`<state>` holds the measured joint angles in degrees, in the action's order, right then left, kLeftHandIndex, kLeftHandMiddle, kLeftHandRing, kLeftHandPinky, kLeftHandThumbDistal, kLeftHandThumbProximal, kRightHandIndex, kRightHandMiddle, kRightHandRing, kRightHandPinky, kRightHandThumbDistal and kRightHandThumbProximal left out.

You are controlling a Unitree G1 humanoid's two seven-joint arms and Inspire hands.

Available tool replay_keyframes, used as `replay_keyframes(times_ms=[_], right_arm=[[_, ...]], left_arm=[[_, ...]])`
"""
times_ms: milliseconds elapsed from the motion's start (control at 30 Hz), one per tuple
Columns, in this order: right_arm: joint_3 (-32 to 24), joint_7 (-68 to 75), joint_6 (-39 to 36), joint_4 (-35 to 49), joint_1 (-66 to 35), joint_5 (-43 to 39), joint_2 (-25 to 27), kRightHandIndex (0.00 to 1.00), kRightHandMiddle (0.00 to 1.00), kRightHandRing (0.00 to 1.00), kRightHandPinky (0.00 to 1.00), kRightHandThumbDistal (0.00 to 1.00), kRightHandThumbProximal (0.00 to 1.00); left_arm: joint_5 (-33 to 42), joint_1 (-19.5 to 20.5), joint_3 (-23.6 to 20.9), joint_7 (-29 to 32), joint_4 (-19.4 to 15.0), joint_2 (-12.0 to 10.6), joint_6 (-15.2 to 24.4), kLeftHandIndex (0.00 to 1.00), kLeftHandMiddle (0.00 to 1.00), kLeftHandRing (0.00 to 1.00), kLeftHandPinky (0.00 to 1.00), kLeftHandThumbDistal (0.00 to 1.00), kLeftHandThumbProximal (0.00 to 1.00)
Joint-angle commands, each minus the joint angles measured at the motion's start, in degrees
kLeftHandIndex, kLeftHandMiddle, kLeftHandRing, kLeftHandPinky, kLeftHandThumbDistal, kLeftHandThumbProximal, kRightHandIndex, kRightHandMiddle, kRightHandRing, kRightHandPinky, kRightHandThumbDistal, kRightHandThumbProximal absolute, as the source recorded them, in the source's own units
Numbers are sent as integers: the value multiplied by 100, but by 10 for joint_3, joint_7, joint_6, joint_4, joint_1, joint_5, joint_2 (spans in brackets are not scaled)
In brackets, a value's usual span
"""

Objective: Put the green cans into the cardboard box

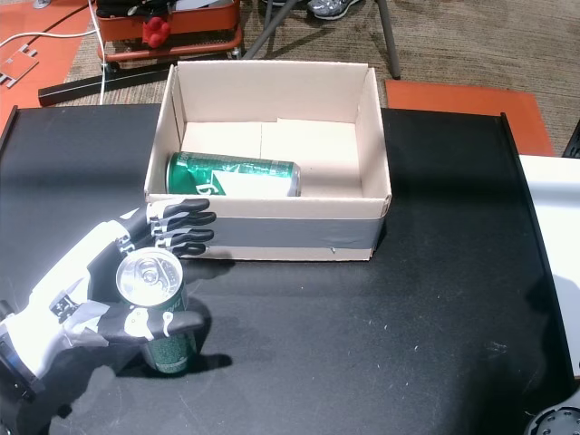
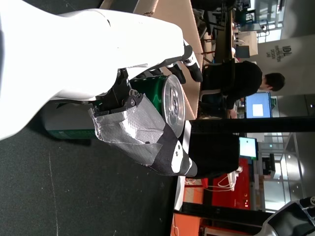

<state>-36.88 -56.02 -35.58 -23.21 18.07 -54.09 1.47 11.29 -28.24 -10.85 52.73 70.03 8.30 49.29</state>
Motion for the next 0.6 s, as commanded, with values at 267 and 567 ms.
replay_keyframes(times_ms=[267,567], right_arm=[[-4,0,-5,2,-1,-1,2,25,30,40,47,21,27],[-1,7,-4,10,-5,2,-2,25,30,40,47,20,27]], left_arm=[[-4,-2,-4,-5,9,-3,-3,84,83,84,81,94,8],[-27,-3,7,-36,24,2,-40,85,82,82,80,92,5]])
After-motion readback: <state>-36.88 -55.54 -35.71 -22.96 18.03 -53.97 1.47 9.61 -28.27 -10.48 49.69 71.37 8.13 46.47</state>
